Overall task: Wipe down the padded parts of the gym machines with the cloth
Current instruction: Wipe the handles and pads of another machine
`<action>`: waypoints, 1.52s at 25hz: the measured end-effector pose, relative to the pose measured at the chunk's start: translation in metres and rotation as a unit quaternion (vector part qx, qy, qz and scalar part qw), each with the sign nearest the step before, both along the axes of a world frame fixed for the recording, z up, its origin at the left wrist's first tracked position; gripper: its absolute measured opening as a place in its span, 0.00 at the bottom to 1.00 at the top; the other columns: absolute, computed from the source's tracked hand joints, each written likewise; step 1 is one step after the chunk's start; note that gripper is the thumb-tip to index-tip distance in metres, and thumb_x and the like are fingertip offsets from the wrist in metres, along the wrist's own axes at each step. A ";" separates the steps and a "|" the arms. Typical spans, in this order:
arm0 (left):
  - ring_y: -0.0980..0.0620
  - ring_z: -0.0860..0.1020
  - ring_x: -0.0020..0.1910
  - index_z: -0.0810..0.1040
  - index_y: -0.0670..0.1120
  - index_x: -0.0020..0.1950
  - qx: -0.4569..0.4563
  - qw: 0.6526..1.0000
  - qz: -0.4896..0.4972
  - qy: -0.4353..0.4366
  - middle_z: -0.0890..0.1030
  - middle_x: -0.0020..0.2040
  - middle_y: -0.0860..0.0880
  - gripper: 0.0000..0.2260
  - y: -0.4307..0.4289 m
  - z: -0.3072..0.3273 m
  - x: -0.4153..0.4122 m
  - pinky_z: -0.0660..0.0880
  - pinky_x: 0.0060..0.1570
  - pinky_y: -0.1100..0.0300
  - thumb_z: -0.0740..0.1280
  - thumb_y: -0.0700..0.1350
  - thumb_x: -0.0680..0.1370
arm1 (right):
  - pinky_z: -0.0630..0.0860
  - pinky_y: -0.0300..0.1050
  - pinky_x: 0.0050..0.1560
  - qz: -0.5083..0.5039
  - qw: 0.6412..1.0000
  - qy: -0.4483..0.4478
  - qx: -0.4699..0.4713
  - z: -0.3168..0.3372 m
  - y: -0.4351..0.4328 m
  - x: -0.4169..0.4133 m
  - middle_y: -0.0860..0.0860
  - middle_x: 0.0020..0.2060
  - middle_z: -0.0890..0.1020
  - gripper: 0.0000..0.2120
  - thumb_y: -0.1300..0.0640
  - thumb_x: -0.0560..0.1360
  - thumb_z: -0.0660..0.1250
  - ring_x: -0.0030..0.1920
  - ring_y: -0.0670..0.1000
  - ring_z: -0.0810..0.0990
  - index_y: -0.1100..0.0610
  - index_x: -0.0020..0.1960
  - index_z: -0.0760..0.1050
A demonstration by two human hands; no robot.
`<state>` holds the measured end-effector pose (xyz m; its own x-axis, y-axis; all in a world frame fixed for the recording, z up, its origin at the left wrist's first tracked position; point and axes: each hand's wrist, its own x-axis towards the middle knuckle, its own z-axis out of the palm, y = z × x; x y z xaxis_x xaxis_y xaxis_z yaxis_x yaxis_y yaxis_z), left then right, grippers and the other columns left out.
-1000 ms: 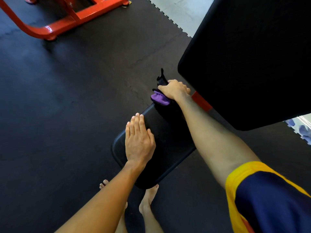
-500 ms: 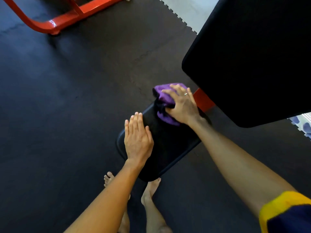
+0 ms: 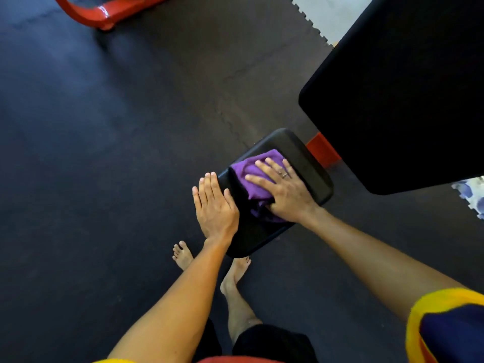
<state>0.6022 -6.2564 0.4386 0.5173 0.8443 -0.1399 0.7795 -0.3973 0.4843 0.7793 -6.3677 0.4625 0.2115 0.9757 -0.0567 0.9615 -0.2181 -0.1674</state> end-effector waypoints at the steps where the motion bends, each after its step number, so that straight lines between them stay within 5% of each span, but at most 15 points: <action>1: 0.48 0.55 0.81 0.56 0.43 0.82 0.003 1.000 -0.001 0.004 0.61 0.81 0.45 0.26 -0.001 -0.001 -0.001 0.45 0.81 0.48 0.51 0.50 0.85 | 0.51 0.65 0.80 -0.044 0.999 0.002 -0.006 0.001 0.010 0.012 0.52 0.80 0.64 0.38 0.44 0.69 0.67 0.81 0.57 0.59 0.43 0.79 0.65; 5: 0.47 0.60 0.79 0.59 0.44 0.80 0.018 1.000 0.016 0.011 0.65 0.78 0.45 0.24 0.000 -0.001 0.002 0.48 0.81 0.48 0.53 0.49 0.85 | 0.41 0.66 0.79 -0.198 0.979 0.031 -0.047 0.004 0.078 0.008 0.51 0.80 0.64 0.33 0.46 0.73 0.69 0.81 0.58 0.56 0.45 0.78 0.67; 11: 0.45 0.65 0.77 0.62 0.43 0.79 0.035 0.999 0.013 0.021 0.69 0.76 0.45 0.26 0.003 -0.002 -0.001 0.55 0.80 0.47 0.63 0.48 0.83 | 0.46 0.68 0.79 0.034 0.999 0.021 -0.027 0.005 0.020 -0.031 0.53 0.81 0.61 0.38 0.42 0.70 0.63 0.82 0.57 0.54 0.45 0.80 0.64; 18: 0.43 0.71 0.73 0.69 0.38 0.75 0.032 0.998 0.054 -0.031 0.74 0.72 0.42 0.25 -0.002 -0.009 0.001 0.60 0.77 0.45 0.56 0.49 0.81 | 0.39 0.63 0.80 0.003 0.996 0.052 -0.076 0.005 0.085 -0.028 0.52 0.78 0.68 0.37 0.45 0.68 0.55 0.80 0.58 0.60 0.47 0.77 0.69; 24: 0.46 0.68 0.75 0.68 0.42 0.77 0.026 0.998 0.054 -0.026 0.72 0.75 0.45 0.24 -0.002 -0.004 0.002 0.57 0.79 0.48 0.57 0.45 0.81 | 0.64 0.60 0.73 0.021 0.996 -0.004 -0.090 0.012 0.125 0.024 0.50 0.58 0.82 0.29 0.34 0.70 0.58 0.61 0.57 0.80 0.49 0.62 0.79; 27: 0.48 0.66 0.77 0.66 0.44 0.78 0.023 0.998 0.045 -0.025 0.70 0.76 0.46 0.24 0.001 -0.001 0.001 0.55 0.80 0.49 0.56 0.46 0.82 | 0.63 0.59 0.72 -0.048 0.987 -0.018 -0.155 0.021 0.127 0.046 0.50 0.56 0.82 0.28 0.33 0.71 0.56 0.62 0.57 0.79 0.49 0.59 0.80; 32: 0.45 0.70 0.74 0.71 0.38 0.74 0.044 0.995 0.075 -0.044 0.74 0.73 0.41 0.24 -0.001 -0.009 0.002 0.57 0.79 0.49 0.56 0.44 0.79 | 0.70 0.53 0.61 0.056 0.982 0.041 -0.178 0.019 0.159 -0.017 0.49 0.53 0.83 0.32 0.30 0.68 0.47 0.57 0.56 0.81 0.48 0.53 0.79; 38: 0.47 0.68 0.75 0.70 0.43 0.76 0.059 0.995 0.070 -0.044 0.73 0.74 0.46 0.23 -0.002 -0.006 0.001 0.56 0.79 0.50 0.55 0.46 0.82 | 0.67 0.55 0.65 -0.047 0.984 -0.015 -0.172 0.017 0.144 0.035 0.51 0.54 0.83 0.24 0.32 0.74 0.57 0.60 0.57 0.79 0.48 0.52 0.80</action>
<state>0.6031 -6.2588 0.4326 0.3998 0.9166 0.0054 0.7877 -0.3466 0.5093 0.8147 -6.2234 0.4795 0.3069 0.8756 -0.3730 0.9374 -0.3459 -0.0405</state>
